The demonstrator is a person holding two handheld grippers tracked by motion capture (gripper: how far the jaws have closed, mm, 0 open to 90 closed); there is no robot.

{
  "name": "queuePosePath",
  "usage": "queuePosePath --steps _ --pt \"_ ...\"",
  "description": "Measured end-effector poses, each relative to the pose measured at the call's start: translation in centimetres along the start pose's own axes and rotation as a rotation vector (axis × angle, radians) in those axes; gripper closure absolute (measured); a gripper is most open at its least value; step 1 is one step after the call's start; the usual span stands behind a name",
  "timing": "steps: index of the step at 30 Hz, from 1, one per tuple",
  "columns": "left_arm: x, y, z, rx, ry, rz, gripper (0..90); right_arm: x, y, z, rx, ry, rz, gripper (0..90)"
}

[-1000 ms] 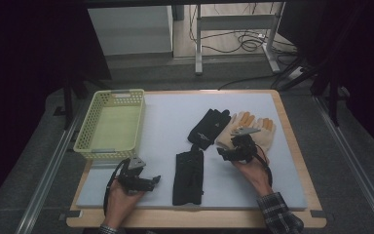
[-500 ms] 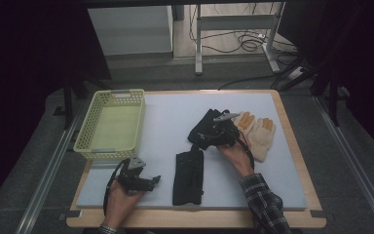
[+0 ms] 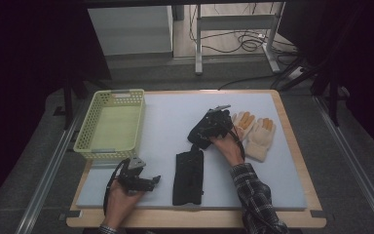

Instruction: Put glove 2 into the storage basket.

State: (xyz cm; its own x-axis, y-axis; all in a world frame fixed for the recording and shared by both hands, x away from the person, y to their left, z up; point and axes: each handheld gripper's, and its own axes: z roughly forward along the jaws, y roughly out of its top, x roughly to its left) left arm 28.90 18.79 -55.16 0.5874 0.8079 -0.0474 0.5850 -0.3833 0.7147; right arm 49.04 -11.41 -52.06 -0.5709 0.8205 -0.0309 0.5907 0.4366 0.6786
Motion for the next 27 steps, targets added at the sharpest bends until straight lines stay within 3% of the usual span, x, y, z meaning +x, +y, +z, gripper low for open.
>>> queuePosePath --steps 3,7,9,11,12,13,16,18,27 --pt "0.0 0.0 0.0 0.0 0.0 0.0 11.9 0.0 0.0 0.2 0.006 0.006 0.003 17.8" --pt "0.0 0.0 0.0 -0.003 0.0 -0.003 11.9 -0.3 -0.2 0.2 0.002 0.07 0.024 30.0" --pt "0.0 0.0 0.0 0.001 0.0 0.001 11.9 -0.3 -0.3 0.1 0.001 0.071 0.023 34.3" --pt "0.0 0.0 0.0 0.001 0.0 0.001 11.9 -0.4 -0.3 0.0 0.002 0.075 0.023 44.4" --pt "0.0 0.0 0.0 0.0 0.0 0.0 11.9 -0.3 -0.3 -0.2 0.011 0.023 0.006 58.8" --pt "0.0 0.0 0.0 0.0 -0.001 0.001 11.9 -0.2 -0.4 -0.2 0.006 0.018 -0.035 59.6" --pt "0.0 0.0 0.0 0.001 0.0 0.001 11.9 -0.3 -0.6 -0.4 -0.004 0.016 -0.025 66.3" --pt "0.0 0.0 0.0 0.0 0.0 0.0 11.9 0.4 -0.6 -0.6 0.008 -0.028 -0.098 78.5" --pt "0.0 0.0 0.0 0.001 -0.001 0.001 11.9 -0.4 -0.2 -1.5 -0.019 0.0 -0.122 85.7"
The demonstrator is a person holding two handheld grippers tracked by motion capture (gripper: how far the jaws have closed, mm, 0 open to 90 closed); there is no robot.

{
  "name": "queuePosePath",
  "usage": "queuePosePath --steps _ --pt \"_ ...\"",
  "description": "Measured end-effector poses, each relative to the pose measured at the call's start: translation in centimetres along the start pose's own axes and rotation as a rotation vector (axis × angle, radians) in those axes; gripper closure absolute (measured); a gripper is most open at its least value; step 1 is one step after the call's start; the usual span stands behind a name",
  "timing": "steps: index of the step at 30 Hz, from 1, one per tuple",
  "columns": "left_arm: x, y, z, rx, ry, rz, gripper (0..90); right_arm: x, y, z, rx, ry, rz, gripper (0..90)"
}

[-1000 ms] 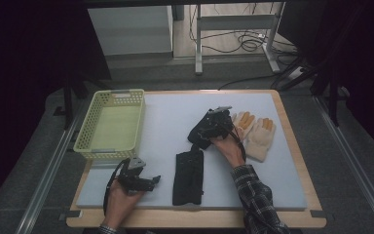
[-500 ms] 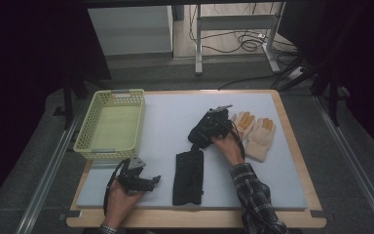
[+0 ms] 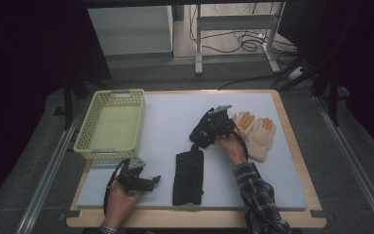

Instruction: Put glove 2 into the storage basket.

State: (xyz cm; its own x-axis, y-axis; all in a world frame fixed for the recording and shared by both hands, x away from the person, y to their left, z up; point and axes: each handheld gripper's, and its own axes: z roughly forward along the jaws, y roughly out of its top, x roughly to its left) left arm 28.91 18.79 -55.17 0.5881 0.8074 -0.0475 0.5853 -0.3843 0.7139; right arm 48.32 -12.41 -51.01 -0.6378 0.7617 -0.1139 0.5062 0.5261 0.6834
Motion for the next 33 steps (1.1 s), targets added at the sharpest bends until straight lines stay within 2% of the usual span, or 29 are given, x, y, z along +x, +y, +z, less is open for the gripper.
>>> queuePosePath --steps 1,3,6,9,12,14,17,23,29,33 --pt "0.0 0.0 0.0 0.0 0.0 0.0 11.9 -0.1 0.1 -0.3 -0.009 -0.001 -0.002 85.7" --pt "0.0 0.0 0.0 0.004 0.0 0.005 11.9 -0.4 0.5 -1.2 -0.037 0.032 -0.001 85.7" --pt "0.0 0.0 0.0 0.004 0.0 0.005 11.9 -0.2 0.8 -1.9 -0.053 0.042 -0.013 85.8" --pt "0.0 0.0 0.0 0.006 0.001 0.007 11.9 0.2 1.2 -2.9 -0.071 0.059 -0.031 85.8" --pt "0.0 0.0 -0.1 0.006 0.001 0.008 11.9 0.9 1.6 -4.0 -0.088 0.099 -0.051 85.7" --pt "0.0 0.0 0.0 0.002 0.001 0.003 12.0 1.4 1.7 -5.0 -0.091 0.123 -0.082 85.7" --pt "0.0 0.0 0.0 0.0 0.0 0.001 11.9 2.1 1.8 -6.2 -0.102 0.168 -0.097 85.7" --pt "0.0 0.0 0.0 0.0 0.001 0.003 12.0 4.1 1.3 -9.0 -0.111 0.235 -0.156 85.6" --pt "0.0 0.0 0.0 -0.004 0.002 -0.001 12.0 7.3 -0.3 -11.5 -0.089 0.302 -0.211 85.6" --pt "-0.1 0.0 0.0 -0.005 0.001 -0.004 11.9 9.6 -1.5 -12.5 -0.064 0.324 -0.25 85.5"
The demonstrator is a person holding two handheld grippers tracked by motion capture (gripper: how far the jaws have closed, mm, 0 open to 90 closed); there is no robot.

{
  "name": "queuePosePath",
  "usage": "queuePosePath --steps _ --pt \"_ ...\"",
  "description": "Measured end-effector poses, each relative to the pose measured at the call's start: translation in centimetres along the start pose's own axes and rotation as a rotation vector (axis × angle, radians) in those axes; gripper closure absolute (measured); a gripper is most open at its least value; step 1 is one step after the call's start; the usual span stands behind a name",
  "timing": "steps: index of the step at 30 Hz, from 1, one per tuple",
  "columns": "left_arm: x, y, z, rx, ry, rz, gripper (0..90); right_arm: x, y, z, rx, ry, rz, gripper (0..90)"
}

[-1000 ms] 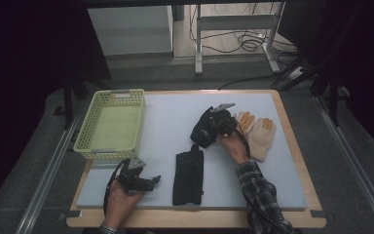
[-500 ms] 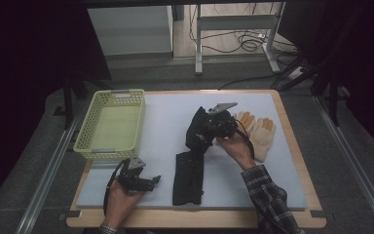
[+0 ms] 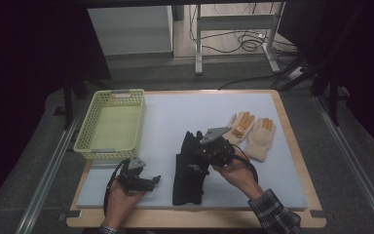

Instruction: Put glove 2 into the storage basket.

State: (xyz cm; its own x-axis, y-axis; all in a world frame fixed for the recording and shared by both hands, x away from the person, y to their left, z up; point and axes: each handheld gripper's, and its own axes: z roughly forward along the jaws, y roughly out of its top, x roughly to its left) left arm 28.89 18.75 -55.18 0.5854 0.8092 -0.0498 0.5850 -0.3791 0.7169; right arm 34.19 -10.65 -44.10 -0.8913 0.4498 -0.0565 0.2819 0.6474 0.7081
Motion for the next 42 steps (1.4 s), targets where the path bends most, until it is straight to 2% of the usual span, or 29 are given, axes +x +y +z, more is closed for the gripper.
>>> queuePosePath --steps 4,6,9,12,14,15,18,23,28,31,35,37,39,42 --pt "0.0 0.0 0.0 0.0 0.001 -0.001 12.0 2.0 -0.8 0.6 0.031 0.032 -0.012 85.4" --pt "0.0 0.0 0.0 0.0 0.001 -0.001 11.9 2.8 -1.4 1.3 0.056 0.023 -0.034 85.3" --pt "0.0 0.0 0.0 0.0 0.001 -0.001 12.0 3.1 -2.3 2.5 0.074 0.038 -0.019 85.1" --pt "0.0 0.0 0.0 0.0 0.001 -0.001 12.0 3.4 -3.1 3.4 0.068 0.043 -0.008 83.0" --pt "0.0 0.0 0.0 -0.001 0.001 -0.001 11.9 3.6 -3.4 3.9 0.065 0.045 -0.005 78.2" --pt "0.0 0.0 0.0 -0.001 0.001 -0.001 11.9 3.7 -3.6 4.3 0.066 0.047 -0.006 71.9" --pt "0.0 0.0 0.0 -0.001 0.002 0.0 11.9 3.9 -4.0 4.8 0.066 0.035 -0.004 62.2" --pt "0.0 0.0 0.0 0.0 0.001 -0.001 11.9 3.4 -3.7 3.8 0.031 0.019 0.015 49.8" --pt "0.0 0.0 0.0 0.0 -0.009 -0.001 11.4 2.6 -3.9 2.3 -0.004 -0.001 0.034 48.2" --pt "-0.1 0.0 -0.1 -0.003 0.0 0.008 10.4 1.9 -4.7 1.4 -0.007 0.008 0.065 52.8" --pt "-0.1 -0.4 -0.6 0.011 -0.001 0.01 10.0 1.7 -6.3 0.6 0.007 0.019 0.068 75.6" --pt "0.1 -0.6 -1.0 0.018 0.01 0.001 9.6 1.9 -7.1 0.4 0.009 0.037 0.068 83.4" --pt "0.5 -1.0 -1.5 0.016 0.027 -0.007 8.8 2.1 -8.0 0.3 0.014 0.063 0.076 88.2" --pt "0.9 -1.3 -1.9 0.014 0.037 -0.014 8.2 2.6 -9.2 0.4 0.015 0.092 0.079 88.4"
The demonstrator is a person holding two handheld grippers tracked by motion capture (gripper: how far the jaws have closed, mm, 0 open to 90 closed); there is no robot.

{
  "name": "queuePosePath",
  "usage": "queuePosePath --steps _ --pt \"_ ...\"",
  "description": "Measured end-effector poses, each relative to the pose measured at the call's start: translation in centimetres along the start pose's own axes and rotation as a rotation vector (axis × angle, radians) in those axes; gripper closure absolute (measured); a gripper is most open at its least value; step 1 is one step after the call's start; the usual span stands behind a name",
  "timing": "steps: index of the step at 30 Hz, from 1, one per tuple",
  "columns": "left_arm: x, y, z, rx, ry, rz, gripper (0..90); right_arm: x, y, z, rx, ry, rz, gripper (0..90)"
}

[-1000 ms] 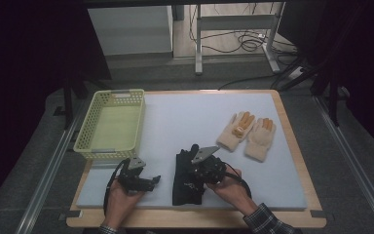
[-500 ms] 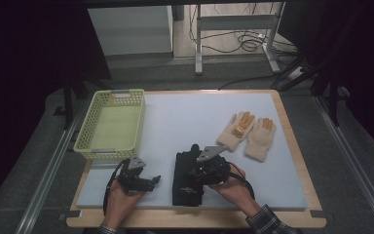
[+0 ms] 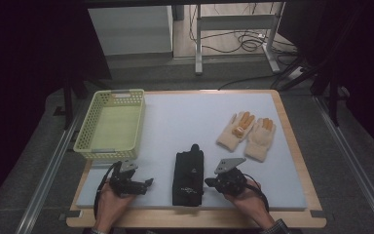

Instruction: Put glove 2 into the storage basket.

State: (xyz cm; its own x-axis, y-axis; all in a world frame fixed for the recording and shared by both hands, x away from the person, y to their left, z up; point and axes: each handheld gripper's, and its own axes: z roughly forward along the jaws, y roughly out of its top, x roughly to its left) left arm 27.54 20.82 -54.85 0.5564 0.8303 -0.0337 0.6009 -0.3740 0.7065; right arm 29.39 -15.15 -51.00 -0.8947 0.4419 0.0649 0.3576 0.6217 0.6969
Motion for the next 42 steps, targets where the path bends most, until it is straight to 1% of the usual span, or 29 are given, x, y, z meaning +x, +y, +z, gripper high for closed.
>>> queuePosePath --steps 1,2,3,4,5,6,10,11,13,16,17,19,20,21,25,26,27,32,33,34,37,39,42 --pt "0.3 -0.5 -0.1 0.003 0.022 0.006 8.1 0.3 -0.5 0.1 0.0 0.007 0.002 88.5" --pt "0.6 -0.7 0.0 -0.007 0.007 -0.005 6.9 0.4 -0.8 0.1 -0.001 0.01 0.003 88.5" --pt "0.8 -0.7 0.0 -0.006 -0.007 -0.021 6.9 0.5 -1.2 0.2 -0.001 0.017 0.006 88.5" --pt "0.9 -0.7 0.0 -0.005 -0.012 -0.023 6.9 0.6 -1.4 0.2 -0.001 0.021 0.007 88.5" --pt "0.9 -0.7 0.0 -0.005 -0.012 -0.023 6.3 0.6 -1.4 0.2 -0.001 0.021 0.007 88.5" --pt "0.8 -0.7 0.0 0.0 -0.009 -0.014 5.8 1.0 -2.0 0.4 0.003 0.031 0.008 88.5" --pt "0.8 -0.7 0.0 -0.001 -0.01 -0.013 5.4 1.5 -2.0 1.0 -0.002 0.051 0.004 88.5" --pt "0.8 -0.7 0.0 -0.001 -0.009 -0.012 5.5 1.7 -1.8 1.3 -0.003 0.053 -0.003 88.5" --pt "0.7 -0.8 -0.1 -0.005 -0.006 0.003 6.4 2.0 -1.4 1.7 -0.004 0.05 -0.014 88.5" --pt "0.9 -0.8 -0.2 -0.006 -0.005 0.01 6.5 2.1 -1.1 2.1 -0.006 0.054 -0.02 88.5" --pt "1.1 -0.9 -0.2 -0.006 0.0 0.01 6.1 2.2 -0.9 2.4 -0.008 0.055 -0.022 88.5" --pt "1.5 -1.0 -0.3 0.004 -0.006 -0.015 4.1 2.3 -0.4 3.0 -0.015 0.053 -0.021 88.5" --pt "1.5 -1.0 -0.3 0.004 -0.006 -0.015 4.1 2.3 -0.4 3.0 -0.015 0.053 -0.021 88.5" --pt "1.5 -1.1 -0.3 0.004 -0.003 -0.01 4.1 2.4 0.1 3.6 -0.018 0.047 -0.017 88.5" --pt "1.6 -1.1 -0.3 0.005 -0.002 -0.013 3.5 2.5 0.9 4.5 -0.022 0.034 -0.015 88.5" --pt "1.6 -1.1 -0.3 0.005 -0.002 -0.013 3.5 2.5 0.9 4.5 -0.022 0.034 -0.015 88.5" --pt "1.6 -1.1 -0.3 0.005 -0.002 -0.014 3.5 2.5 1.3 5.0 -0.025 0.028 -0.012 88.5" --pt "1.6 -1.1 -0.3 0.009 -0.004 -0.011 3.6 2.4 2.3 6.0 -0.03 0.001 -0.01 88.5" --pt "1.6 -1.1 -0.3 0.002 -0.005 -0.019 3.5 2.3 2.6 6.4 -0.033 -0.006 -0.013 88.5" --pt "1.7 -1.1 -0.3 0.009 -0.005 -0.012 3.6 2.3 2.8 6.5 -0.035 -0.009 -0.012 88.5" --pt "1.7 -1.1 -0.3 0.009 -0.005 -0.011 3.5 2.2 3.4 7.2 -0.039 -0.021 -0.003 88.5" --pt "1.6 -1.1 -0.3 0.002 -0.006 -0.02 3.6 2.1 3.8 7.6 -0.041 -0.028 -0.003 88.5" --pt "1.6 -1.1 -0.3 0.002 -0.006 -0.02 3.5 2.1 4.4 8.4 -0.045 -0.04 -0.003 88.4"
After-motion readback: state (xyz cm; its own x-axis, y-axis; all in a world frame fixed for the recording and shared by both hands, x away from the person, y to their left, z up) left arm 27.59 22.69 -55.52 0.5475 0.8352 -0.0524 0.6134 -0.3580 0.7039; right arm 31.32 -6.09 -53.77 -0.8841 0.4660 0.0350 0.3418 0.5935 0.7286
